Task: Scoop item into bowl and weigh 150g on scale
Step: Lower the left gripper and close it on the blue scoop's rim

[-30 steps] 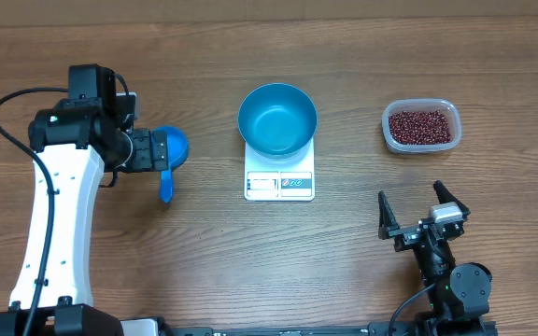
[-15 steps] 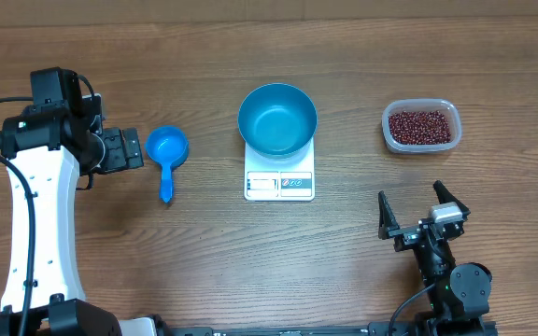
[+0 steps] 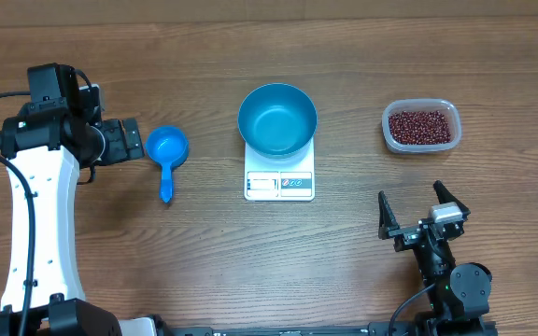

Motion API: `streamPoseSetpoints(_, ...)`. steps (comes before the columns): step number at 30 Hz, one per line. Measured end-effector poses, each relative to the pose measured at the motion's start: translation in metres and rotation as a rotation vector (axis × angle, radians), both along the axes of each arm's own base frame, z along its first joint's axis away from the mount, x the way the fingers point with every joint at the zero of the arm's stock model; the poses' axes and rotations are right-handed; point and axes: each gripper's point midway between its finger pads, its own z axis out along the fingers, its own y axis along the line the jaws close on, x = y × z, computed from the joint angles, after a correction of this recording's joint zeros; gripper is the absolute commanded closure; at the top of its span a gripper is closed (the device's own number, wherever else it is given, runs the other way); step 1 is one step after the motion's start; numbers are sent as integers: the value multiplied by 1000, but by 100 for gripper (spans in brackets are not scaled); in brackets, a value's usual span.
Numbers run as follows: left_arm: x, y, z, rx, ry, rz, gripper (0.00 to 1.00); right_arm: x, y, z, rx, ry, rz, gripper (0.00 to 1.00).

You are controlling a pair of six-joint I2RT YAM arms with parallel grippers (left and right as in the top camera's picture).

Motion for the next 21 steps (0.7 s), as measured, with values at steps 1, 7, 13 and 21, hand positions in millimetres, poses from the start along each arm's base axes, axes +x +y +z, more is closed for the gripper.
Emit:
streamPoseSetpoints(1,0,0,-1,-5,2,7,1,0,0,0,0,0,0,0)
streamPoseSetpoints(7,5,0,-18,-34,48,41,0,0,0,0,0,0,0,0)
streamPoseSetpoints(13,11,1,-56,-63,148,75,1,0,0,0,-1,-1,0,0)
streamPoseSetpoints(21,20,-7,-79,-66,192,100,0,0,0,0,0,0,0,0)
